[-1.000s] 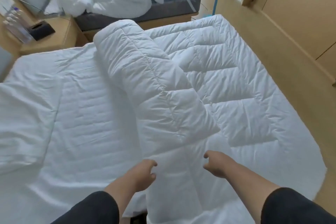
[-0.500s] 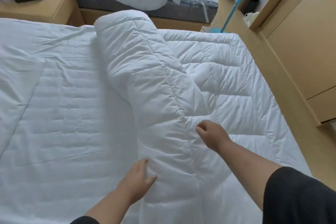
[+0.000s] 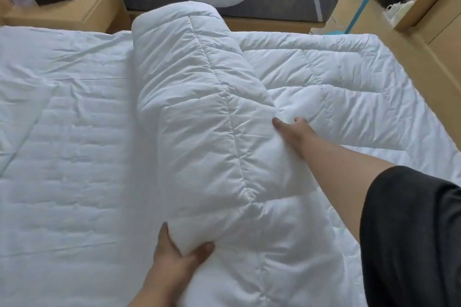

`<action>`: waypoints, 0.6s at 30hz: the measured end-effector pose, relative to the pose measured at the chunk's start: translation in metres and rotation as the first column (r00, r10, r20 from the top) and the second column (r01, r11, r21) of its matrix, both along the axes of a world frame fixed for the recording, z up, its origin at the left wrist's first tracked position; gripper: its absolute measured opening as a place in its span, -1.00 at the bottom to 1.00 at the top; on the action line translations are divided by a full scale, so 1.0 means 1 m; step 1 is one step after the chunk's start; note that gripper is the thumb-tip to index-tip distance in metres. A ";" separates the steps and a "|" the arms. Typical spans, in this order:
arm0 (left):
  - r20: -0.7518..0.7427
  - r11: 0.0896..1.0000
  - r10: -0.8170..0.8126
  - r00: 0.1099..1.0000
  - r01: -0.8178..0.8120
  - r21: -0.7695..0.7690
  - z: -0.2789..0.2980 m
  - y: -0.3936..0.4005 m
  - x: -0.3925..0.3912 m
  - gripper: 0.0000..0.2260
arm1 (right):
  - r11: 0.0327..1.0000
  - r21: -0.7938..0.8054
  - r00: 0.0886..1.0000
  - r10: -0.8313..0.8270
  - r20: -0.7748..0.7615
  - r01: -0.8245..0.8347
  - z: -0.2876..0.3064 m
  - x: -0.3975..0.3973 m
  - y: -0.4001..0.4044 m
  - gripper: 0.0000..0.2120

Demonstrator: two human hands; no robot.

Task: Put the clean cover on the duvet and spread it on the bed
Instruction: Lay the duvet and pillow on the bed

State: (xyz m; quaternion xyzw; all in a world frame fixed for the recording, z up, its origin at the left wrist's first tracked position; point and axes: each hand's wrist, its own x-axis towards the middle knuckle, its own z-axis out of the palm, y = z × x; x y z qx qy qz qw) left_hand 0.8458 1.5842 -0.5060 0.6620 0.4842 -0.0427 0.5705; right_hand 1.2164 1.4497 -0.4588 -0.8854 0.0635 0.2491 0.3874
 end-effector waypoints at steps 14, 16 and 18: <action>-0.265 0.894 -0.331 0.906 0.390 0.218 0.057 -0.089 0.039 -0.33 | 0.934 -0.244 0.956 -0.215 0.202 0.262 0.045 -0.015 -0.261 -0.66; -0.235 0.877 -0.363 0.902 0.415 0.242 0.059 -0.101 0.042 -0.30 | 0.928 -0.247 0.958 -0.286 0.011 0.280 0.011 -0.037 -0.279 -0.51; -0.304 0.852 -0.363 0.881 0.445 0.274 0.061 -0.108 0.038 -0.09 | 0.971 -0.149 0.975 -0.202 -0.092 0.187 -0.004 -0.053 -0.265 -0.30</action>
